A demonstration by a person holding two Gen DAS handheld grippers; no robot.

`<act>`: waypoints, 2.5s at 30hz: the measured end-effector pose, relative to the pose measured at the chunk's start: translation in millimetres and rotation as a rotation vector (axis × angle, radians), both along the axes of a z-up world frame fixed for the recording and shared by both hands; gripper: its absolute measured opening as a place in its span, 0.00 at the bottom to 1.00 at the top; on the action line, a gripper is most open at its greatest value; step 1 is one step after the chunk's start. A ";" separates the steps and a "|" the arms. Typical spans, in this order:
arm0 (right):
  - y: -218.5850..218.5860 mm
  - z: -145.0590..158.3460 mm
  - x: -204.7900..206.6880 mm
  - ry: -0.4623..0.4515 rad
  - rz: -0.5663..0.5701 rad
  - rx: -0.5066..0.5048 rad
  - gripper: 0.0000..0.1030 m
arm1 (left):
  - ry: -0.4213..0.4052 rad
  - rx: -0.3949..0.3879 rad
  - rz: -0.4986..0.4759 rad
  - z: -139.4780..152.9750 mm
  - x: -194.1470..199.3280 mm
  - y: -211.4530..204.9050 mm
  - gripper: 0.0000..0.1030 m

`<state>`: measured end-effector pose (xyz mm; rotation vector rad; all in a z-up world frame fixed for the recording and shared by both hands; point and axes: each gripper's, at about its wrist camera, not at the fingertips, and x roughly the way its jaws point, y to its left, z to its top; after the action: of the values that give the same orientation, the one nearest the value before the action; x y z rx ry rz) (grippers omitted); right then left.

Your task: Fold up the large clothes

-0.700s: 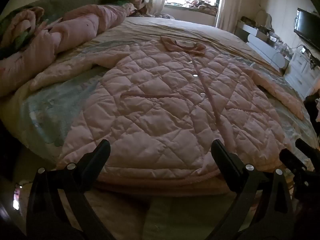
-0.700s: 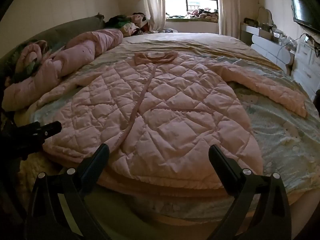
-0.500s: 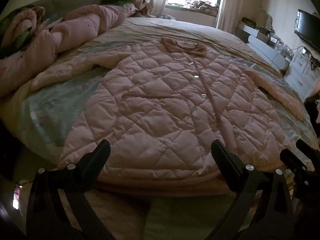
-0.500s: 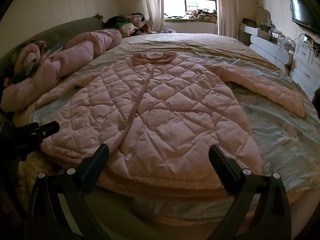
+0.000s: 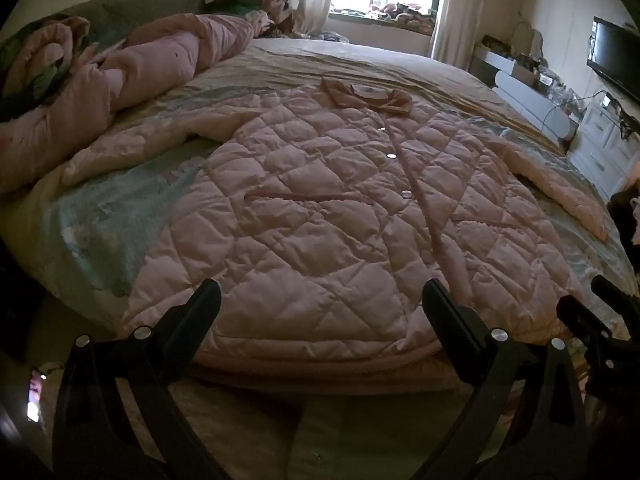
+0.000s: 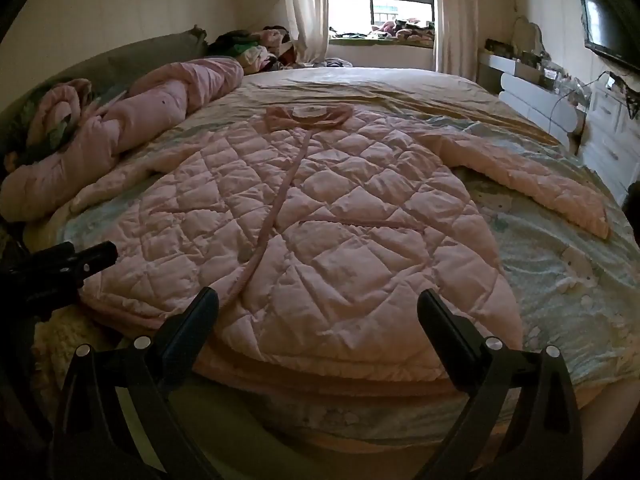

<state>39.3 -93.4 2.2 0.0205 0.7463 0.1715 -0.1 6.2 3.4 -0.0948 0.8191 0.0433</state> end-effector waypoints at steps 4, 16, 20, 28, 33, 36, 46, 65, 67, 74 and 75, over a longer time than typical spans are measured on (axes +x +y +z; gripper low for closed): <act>-0.3 0.6 0.2 0.001 0.004 -0.001 0.96 | -0.001 -0.001 0.001 3.2 -0.1 1.5 0.92; 0.1 0.3 1.6 0.001 -0.006 -0.013 0.96 | -0.004 0.003 0.001 3.2 -1.4 0.7 0.92; -2.1 0.0 0.9 0.001 -0.011 -0.013 0.96 | -0.007 0.004 0.001 2.5 -1.7 -0.2 0.92; -3.0 -0.7 1.1 0.002 -0.011 -0.012 0.96 | -0.007 0.003 -0.001 4.4 -0.5 1.5 0.92; -2.5 -0.5 0.9 -0.002 -0.013 -0.013 0.96 | -0.011 0.013 -0.005 7.2 -0.3 0.5 0.92; -2.8 -0.8 1.1 -0.003 -0.014 -0.013 0.96 | -0.013 0.015 -0.003 7.1 -0.5 0.1 0.92; -0.9 -3.2 8.1 0.008 0.001 -0.006 0.96 | -0.005 0.013 -0.004 4.5 2.1 0.2 0.92; -2.1 9.1 61.5 -0.013 0.013 0.040 0.96 | -0.009 0.054 0.024 8.2 50.6 3.9 0.92; -2.3 10.3 69.7 -0.008 0.020 0.040 0.96 | -0.008 0.058 0.025 9.2 56.5 3.1 0.92; -5.8 18.8 97.7 -0.020 0.017 0.044 0.96 | -0.009 0.052 0.039 12.6 79.6 6.0 0.92; -7.5 19.9 103.1 -0.019 0.012 0.049 0.96 | -0.009 0.050 0.038 13.3 82.8 6.3 0.92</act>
<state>142.4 -100.9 22.0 0.0611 0.7238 0.2016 82.7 12.5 16.7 -0.0632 0.8071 0.0994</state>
